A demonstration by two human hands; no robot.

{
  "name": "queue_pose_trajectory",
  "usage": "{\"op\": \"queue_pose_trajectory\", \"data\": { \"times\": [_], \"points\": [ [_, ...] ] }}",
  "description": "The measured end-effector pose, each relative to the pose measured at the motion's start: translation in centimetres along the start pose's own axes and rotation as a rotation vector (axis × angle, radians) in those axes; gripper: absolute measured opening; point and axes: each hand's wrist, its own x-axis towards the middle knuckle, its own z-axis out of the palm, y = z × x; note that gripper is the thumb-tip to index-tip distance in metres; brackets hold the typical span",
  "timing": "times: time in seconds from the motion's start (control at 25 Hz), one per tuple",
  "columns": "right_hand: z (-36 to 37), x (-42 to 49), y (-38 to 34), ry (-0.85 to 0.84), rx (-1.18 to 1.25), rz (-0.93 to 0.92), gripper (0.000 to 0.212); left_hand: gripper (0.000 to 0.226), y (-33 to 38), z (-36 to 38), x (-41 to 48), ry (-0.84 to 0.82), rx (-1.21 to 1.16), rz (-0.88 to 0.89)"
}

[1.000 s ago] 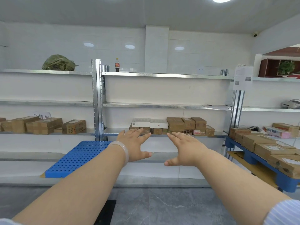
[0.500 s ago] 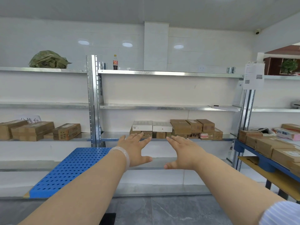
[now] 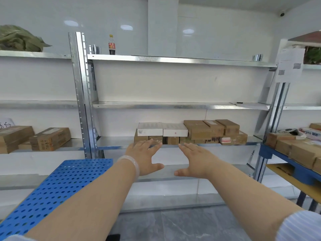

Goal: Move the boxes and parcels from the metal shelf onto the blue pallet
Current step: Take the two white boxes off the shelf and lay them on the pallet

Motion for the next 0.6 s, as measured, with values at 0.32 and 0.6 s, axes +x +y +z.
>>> {"op": "queue_pose_trajectory", "data": {
  "times": [0.32, 0.6],
  "points": [
    [4.5, 16.0, 7.2, -0.039, 0.018, -0.045, 0.101, 0.077, -2.0, 4.9, 15.2, -0.016, -0.026, -0.035],
    [8.3, 29.2, 11.5, -0.001, 0.033, -0.07, 0.098, 0.076, -5.7, 10.3, 26.3, -0.062, -0.048, -0.083]
  ]
}}
